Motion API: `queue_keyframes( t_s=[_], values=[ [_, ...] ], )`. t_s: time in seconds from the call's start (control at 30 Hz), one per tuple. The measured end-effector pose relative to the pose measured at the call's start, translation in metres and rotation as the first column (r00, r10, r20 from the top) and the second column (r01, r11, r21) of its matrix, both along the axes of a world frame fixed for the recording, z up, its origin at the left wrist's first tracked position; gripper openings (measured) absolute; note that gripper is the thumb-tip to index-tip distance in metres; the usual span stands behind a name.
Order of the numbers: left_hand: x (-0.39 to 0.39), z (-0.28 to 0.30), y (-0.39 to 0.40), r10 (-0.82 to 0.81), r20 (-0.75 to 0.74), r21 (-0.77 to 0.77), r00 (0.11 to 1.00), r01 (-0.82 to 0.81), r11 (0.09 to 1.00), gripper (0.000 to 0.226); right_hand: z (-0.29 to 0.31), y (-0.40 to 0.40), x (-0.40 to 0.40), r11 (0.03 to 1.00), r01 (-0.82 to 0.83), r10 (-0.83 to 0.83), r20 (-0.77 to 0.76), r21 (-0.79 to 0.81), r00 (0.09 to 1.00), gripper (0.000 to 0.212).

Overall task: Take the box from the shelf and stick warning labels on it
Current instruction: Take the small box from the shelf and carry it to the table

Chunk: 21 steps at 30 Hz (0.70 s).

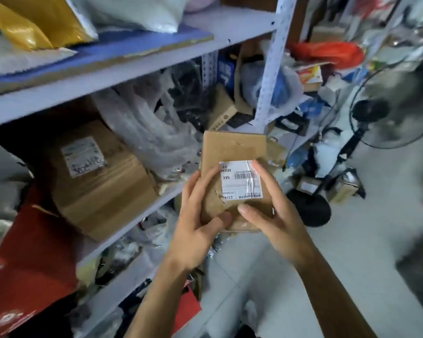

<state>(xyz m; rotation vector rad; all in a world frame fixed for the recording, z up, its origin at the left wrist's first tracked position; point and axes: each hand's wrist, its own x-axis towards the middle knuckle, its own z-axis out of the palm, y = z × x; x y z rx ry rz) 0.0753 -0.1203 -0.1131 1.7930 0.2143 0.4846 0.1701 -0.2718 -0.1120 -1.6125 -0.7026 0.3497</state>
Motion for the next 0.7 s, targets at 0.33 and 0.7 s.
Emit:
queue_keyframes(
  t_s=[0.33, 0.7],
  values=[
    [0.112, -0.001, -0.189, -0.538, 0.07, 0.017, 0.84, 0.538, 0.843, 0.076, 0.006, -0.211, 0.012, 0.808, 0.589, -0.588, 0.029, -0.01, 0.808, 0.079],
    [0.187, -0.016, -0.434, -0.871, 0.042, 0.026, 0.489, 0.871, 0.49, 0.074, -0.01, -0.436, 0.005, 0.44, 0.898, -0.897, 0.03, -0.002, 0.44, 0.075]
  ],
)
